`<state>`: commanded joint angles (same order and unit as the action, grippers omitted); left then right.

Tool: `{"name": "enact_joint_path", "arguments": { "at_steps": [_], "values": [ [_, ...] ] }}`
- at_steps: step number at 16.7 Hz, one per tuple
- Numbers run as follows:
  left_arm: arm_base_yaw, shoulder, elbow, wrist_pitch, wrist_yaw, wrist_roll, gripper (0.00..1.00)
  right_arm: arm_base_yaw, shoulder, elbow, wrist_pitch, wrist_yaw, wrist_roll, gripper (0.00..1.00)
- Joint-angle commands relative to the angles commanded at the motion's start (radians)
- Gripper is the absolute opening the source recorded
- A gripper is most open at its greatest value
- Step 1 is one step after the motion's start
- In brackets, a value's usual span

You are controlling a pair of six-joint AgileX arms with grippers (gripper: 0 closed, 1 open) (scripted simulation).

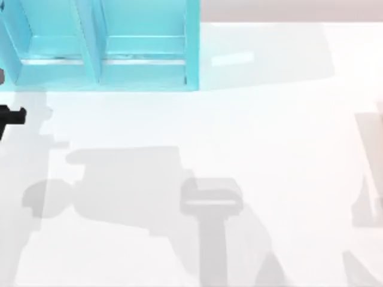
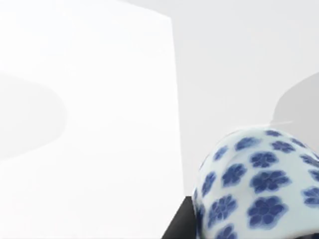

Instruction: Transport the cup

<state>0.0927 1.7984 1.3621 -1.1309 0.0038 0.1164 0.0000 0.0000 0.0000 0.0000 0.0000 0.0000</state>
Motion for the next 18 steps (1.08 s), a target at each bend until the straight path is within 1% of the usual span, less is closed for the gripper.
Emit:
{"name": "enact_joint_path", "arguments": {
  "at_steps": [4,11,15,18],
  "values": [
    [-0.003,0.008,-0.010,0.019,-0.001,0.001,0.00,0.000,0.000,0.000,0.000,0.000,0.000,1.00],
    [0.003,0.073,-0.163,0.240,0.000,0.003,0.00,0.000,0.000,0.000,0.000,0.000,0.000,1.00],
    [0.003,0.077,-0.172,0.249,0.000,0.004,0.00,0.000,0.000,0.000,0.000,0.000,0.000,1.00],
    [0.003,0.077,-0.172,0.249,0.000,0.004,0.23,0.000,0.000,0.000,0.000,0.000,0.000,1.00]
  ]
}}
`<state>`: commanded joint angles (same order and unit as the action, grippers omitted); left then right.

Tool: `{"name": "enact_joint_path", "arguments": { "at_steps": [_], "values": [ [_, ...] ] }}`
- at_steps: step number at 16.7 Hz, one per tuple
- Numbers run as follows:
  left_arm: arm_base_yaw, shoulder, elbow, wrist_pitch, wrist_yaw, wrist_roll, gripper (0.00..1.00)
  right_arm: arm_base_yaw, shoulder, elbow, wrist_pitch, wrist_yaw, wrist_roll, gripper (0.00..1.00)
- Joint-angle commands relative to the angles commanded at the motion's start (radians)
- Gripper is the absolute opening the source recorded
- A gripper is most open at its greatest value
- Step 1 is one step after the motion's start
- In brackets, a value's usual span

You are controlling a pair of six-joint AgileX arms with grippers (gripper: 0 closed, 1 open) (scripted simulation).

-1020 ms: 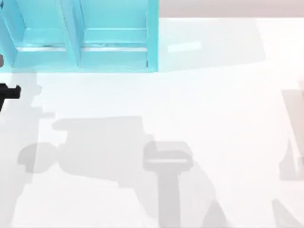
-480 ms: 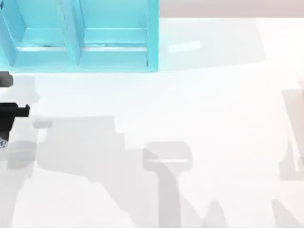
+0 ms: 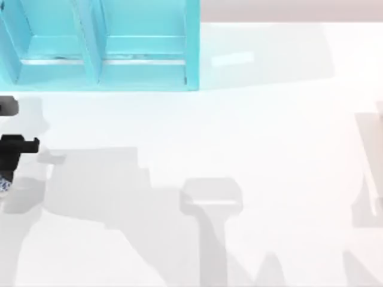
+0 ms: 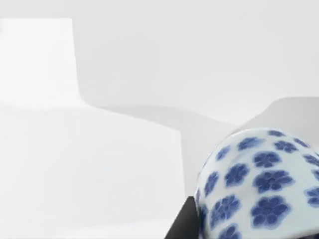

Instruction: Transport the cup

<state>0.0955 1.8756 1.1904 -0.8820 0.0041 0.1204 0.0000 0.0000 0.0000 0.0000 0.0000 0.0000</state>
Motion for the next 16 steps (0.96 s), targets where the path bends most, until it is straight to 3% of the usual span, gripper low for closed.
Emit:
{"name": "enact_joint_path", "arguments": {
  "at_steps": [10,16],
  "values": [
    [0.000,0.000,0.000,0.000,0.000,0.000,0.98,0.000,0.000,0.000,0.000,0.000,0.000,1.00],
    [0.000,0.000,0.000,0.000,0.000,0.000,1.00,0.000,0.000,0.000,0.000,0.000,0.000,1.00]
  ]
}}
